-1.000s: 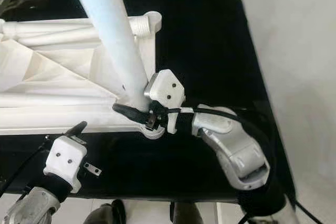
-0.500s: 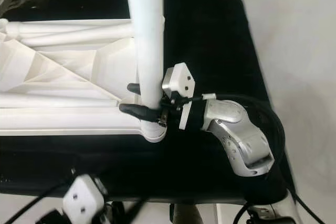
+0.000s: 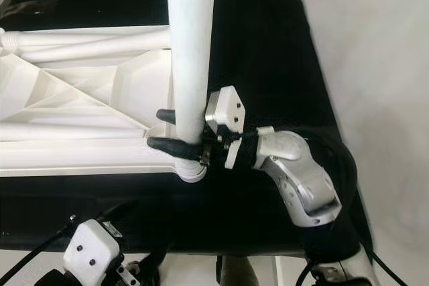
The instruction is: Building children table
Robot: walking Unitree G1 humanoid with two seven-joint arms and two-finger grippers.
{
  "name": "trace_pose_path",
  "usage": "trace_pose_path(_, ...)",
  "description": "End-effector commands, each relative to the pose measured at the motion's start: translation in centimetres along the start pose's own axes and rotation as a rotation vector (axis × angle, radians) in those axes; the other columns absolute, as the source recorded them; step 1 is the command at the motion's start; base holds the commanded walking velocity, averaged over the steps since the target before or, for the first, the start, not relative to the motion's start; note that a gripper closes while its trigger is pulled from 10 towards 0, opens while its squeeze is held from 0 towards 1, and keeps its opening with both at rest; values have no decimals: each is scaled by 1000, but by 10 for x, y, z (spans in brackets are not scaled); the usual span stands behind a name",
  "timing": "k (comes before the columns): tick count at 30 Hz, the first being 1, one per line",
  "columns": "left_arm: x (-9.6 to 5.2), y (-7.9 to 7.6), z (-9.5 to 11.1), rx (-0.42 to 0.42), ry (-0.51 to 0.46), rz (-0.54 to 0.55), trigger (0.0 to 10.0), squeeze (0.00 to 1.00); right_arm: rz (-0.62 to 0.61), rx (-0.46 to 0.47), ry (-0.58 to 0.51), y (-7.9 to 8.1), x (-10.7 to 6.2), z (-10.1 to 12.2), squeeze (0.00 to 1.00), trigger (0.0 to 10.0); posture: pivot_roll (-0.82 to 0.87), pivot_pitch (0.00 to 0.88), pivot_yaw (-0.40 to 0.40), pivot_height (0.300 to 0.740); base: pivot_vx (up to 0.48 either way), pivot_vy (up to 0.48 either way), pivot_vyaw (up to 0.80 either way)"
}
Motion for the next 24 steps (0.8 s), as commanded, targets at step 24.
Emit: trace_pose_path(24,-7,-4,-3,-3,31,16,10000,0,-372,211,218,0,23,-46,0,10000,46,367,54,740,0,0,0)
Point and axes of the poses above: a point about 5 cm out from each wrist's last joint towards the gripper, its own x axis pointing out of the wrist towards the gripper, its own z axis along the axis of the wrist's last joint, y = z × x, the point moved 1 cm from there along x, pointing out of the wrist towards the gripper, and after that the axes turned 10 degrees about x, right-handed, at the moved point
